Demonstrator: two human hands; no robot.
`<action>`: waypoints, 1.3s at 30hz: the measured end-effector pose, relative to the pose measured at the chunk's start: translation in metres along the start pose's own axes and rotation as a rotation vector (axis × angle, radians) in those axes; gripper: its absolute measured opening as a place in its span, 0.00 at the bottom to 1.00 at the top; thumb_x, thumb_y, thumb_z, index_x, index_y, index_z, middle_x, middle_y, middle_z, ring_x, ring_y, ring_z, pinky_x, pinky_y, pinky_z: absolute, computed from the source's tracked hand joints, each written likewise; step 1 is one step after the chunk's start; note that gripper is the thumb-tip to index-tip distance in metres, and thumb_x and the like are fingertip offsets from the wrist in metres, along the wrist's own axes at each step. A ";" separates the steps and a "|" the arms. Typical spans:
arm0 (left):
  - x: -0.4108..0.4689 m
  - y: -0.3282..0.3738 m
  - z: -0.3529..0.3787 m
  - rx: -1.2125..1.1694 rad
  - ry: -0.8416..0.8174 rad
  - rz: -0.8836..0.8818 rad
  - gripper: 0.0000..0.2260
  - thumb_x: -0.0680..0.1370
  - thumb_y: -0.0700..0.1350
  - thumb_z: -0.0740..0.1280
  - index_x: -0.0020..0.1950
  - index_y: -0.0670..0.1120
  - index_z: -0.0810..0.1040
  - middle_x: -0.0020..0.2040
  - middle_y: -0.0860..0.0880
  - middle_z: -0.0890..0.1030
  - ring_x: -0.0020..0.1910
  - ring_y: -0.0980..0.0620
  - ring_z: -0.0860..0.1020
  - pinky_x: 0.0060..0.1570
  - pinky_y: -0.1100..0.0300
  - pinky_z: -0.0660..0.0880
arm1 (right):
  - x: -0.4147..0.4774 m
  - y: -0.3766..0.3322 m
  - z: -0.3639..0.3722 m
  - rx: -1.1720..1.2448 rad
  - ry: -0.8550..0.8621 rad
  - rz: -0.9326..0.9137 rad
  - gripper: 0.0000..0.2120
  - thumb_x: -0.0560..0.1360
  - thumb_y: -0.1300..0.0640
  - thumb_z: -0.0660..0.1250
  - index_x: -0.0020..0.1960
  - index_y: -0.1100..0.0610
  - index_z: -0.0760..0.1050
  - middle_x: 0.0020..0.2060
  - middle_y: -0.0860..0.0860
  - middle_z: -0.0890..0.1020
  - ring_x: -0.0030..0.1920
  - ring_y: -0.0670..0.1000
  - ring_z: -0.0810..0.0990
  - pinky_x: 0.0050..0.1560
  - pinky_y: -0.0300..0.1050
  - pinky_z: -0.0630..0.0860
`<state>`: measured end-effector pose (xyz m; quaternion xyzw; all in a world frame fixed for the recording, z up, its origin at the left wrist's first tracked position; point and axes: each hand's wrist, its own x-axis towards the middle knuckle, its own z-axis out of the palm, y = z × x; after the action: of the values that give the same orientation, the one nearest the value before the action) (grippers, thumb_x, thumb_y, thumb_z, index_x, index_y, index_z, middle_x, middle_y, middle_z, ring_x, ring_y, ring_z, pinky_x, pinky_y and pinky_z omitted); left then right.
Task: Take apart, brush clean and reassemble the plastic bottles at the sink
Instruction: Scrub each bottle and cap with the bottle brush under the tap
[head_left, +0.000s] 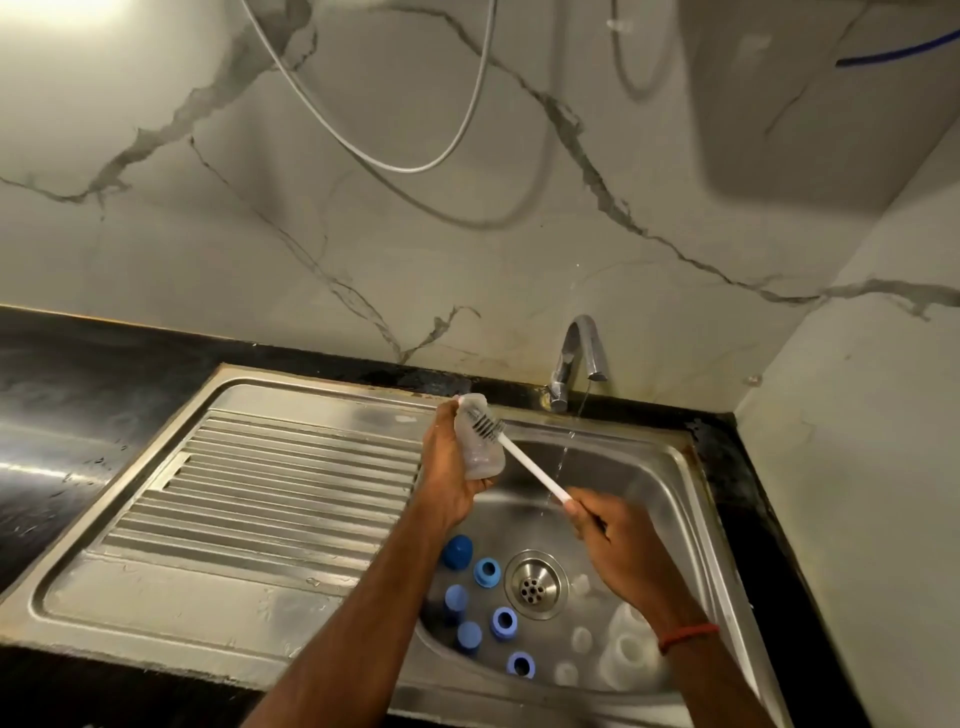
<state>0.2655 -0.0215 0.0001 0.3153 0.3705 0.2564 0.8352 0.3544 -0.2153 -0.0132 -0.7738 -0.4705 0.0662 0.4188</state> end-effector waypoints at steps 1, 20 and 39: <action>-0.001 -0.003 0.003 0.001 -0.015 0.000 0.32 0.71 0.65 0.69 0.67 0.45 0.76 0.57 0.40 0.80 0.50 0.44 0.80 0.36 0.53 0.79 | 0.005 -0.004 0.002 -0.026 0.020 0.012 0.12 0.81 0.49 0.60 0.46 0.52 0.79 0.30 0.46 0.74 0.32 0.46 0.73 0.34 0.44 0.73; 0.004 0.011 0.004 -0.175 -0.115 -0.002 0.29 0.73 0.63 0.71 0.64 0.43 0.76 0.49 0.43 0.81 0.47 0.45 0.81 0.50 0.45 0.81 | -0.006 -0.011 0.000 0.008 -0.040 0.023 0.11 0.83 0.55 0.61 0.43 0.51 0.77 0.28 0.46 0.71 0.29 0.44 0.70 0.32 0.40 0.70; -0.005 0.017 -0.003 -0.023 0.001 0.066 0.18 0.83 0.54 0.61 0.56 0.42 0.82 0.46 0.44 0.84 0.44 0.48 0.82 0.47 0.50 0.78 | -0.013 -0.005 -0.004 -0.153 0.051 -0.040 0.15 0.82 0.46 0.57 0.54 0.51 0.81 0.35 0.46 0.76 0.35 0.45 0.75 0.35 0.45 0.75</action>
<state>0.2570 -0.0125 0.0136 0.3175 0.3573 0.2880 0.8298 0.3457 -0.2262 -0.0108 -0.7955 -0.4787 0.0021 0.3714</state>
